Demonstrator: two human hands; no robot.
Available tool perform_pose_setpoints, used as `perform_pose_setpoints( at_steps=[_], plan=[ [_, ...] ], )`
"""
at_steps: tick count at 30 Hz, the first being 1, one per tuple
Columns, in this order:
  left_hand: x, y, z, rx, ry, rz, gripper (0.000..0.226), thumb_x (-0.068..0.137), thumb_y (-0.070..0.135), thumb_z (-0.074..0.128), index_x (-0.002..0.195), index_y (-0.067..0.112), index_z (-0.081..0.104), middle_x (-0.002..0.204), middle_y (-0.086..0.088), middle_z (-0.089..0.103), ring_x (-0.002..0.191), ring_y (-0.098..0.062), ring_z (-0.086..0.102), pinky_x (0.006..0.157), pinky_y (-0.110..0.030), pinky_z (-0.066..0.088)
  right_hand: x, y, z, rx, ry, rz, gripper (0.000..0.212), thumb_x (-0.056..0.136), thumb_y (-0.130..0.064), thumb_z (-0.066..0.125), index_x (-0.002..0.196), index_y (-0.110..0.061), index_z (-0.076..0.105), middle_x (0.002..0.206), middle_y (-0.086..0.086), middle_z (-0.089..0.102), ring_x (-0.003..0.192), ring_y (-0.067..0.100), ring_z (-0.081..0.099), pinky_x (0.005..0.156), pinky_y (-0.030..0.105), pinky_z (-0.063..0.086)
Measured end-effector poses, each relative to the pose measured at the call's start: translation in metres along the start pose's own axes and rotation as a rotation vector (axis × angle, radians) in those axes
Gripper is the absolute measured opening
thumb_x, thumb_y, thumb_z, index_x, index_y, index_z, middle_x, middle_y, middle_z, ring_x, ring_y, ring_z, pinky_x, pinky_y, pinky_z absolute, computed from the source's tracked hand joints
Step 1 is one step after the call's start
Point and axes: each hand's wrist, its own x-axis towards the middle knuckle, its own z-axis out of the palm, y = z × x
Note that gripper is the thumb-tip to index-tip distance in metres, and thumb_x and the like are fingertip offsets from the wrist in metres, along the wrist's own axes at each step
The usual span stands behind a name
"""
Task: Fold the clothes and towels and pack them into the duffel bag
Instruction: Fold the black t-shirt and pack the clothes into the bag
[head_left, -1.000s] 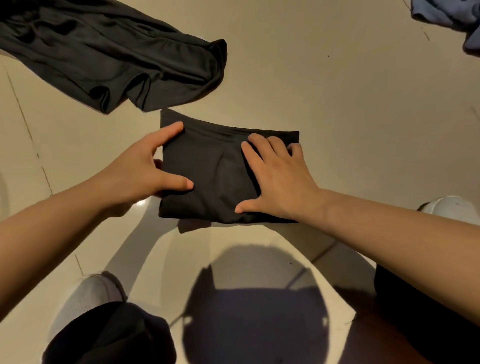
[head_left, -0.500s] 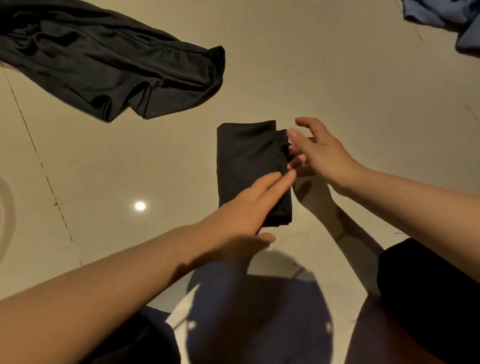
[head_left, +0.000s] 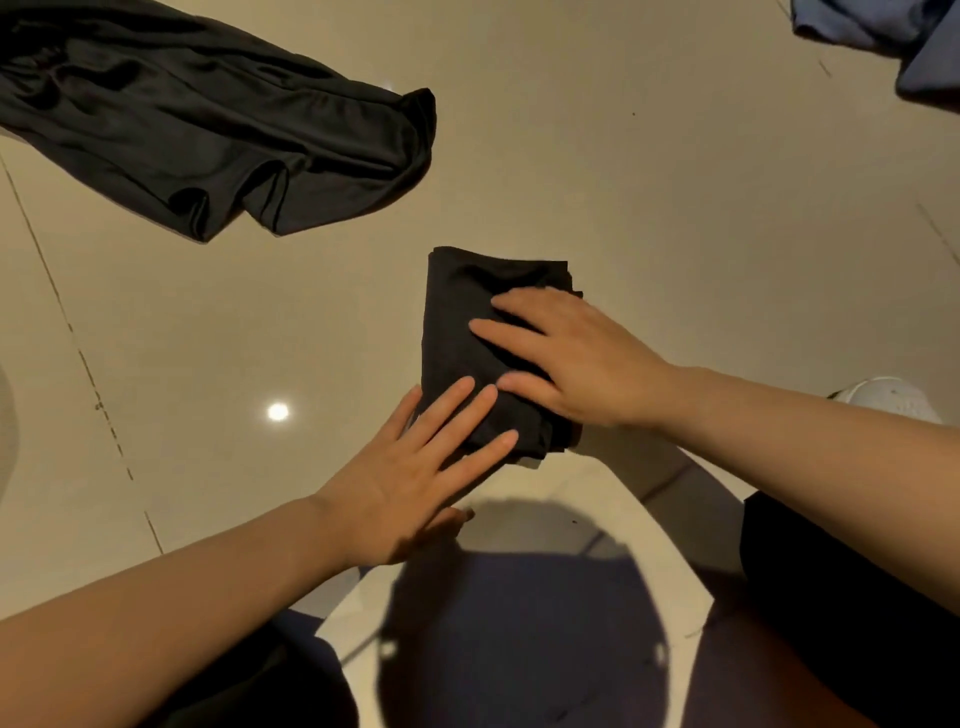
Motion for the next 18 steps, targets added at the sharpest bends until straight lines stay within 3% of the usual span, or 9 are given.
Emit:
perform_pose_setpoints(
  at_steps=[3,6,8,11,14,18],
  plan=[
    [0.003,-0.003,0.001,-0.008,0.030,0.025,0.078,0.091,0.051,0.052,0.154,0.022,0.017,0.161,-0.016,0.010,0.148,-0.038,0.005,0.110,-0.062,0.027,-0.018,0.012,0.009,-0.029,-0.153,0.084,0.077,0.090,-0.070,0.024,0.153,-0.025,0.018,0.160,0.004,0.016,0.148,0.022,0.012,0.119,0.039,0.002],
    [0.000,-0.004,0.006,-0.050,0.114,0.021,0.068,0.094,0.049,0.044,0.154,0.027,0.019,0.161,-0.011,0.013,0.147,-0.037,0.009,0.108,-0.065,0.027,-0.027,0.019,0.006,-0.070,-0.207,0.148,0.095,0.079,-0.084,0.023,0.154,-0.029,0.005,0.162,-0.002,0.000,0.149,0.017,-0.002,0.118,0.035,-0.009],
    [0.002,-0.002,0.006,-0.144,0.123,-0.213,0.078,0.090,0.061,0.042,0.154,0.031,0.010,0.162,-0.011,0.008,0.147,-0.039,0.007,0.104,-0.070,0.026,-0.033,0.022,0.002,-0.063,-0.204,0.230,0.099,0.075,-0.086,0.023,0.154,-0.030,0.003,0.162,-0.003,-0.002,0.149,0.016,-0.003,0.117,0.034,-0.011],
    [0.025,0.000,-0.003,-0.316,-0.013,-0.645,0.118,0.071,0.075,0.060,0.144,0.043,-0.027,0.159,-0.005,-0.022,0.145,-0.036,-0.017,0.111,-0.070,0.011,-0.043,0.030,-0.007,0.001,-0.153,0.405,0.097,0.076,-0.083,0.032,0.153,-0.033,0.000,0.162,-0.003,-0.002,0.149,0.017,-0.004,0.118,0.036,-0.008],
    [0.051,-0.002,-0.018,-0.295,-0.206,-0.684,0.127,0.066,0.069,0.072,0.141,0.047,-0.027,0.155,0.003,-0.034,0.143,-0.031,-0.028,0.107,-0.072,0.007,-0.056,0.052,-0.020,0.083,-0.111,0.596,0.092,0.082,-0.071,0.048,0.153,-0.036,0.000,0.162,-0.002,-0.001,0.149,0.018,-0.003,0.120,0.041,-0.002],
    [0.059,-0.002,-0.022,-0.349,-0.259,-0.733,0.125,0.064,0.062,0.078,0.144,0.052,-0.017,0.153,0.008,-0.035,0.141,-0.028,-0.030,0.104,-0.076,0.007,-0.093,0.092,-0.040,0.150,-0.056,0.860,0.091,0.083,-0.062,0.057,0.153,-0.037,0.006,0.162,0.003,0.004,0.148,0.024,0.005,0.119,0.051,0.011]
  ],
)
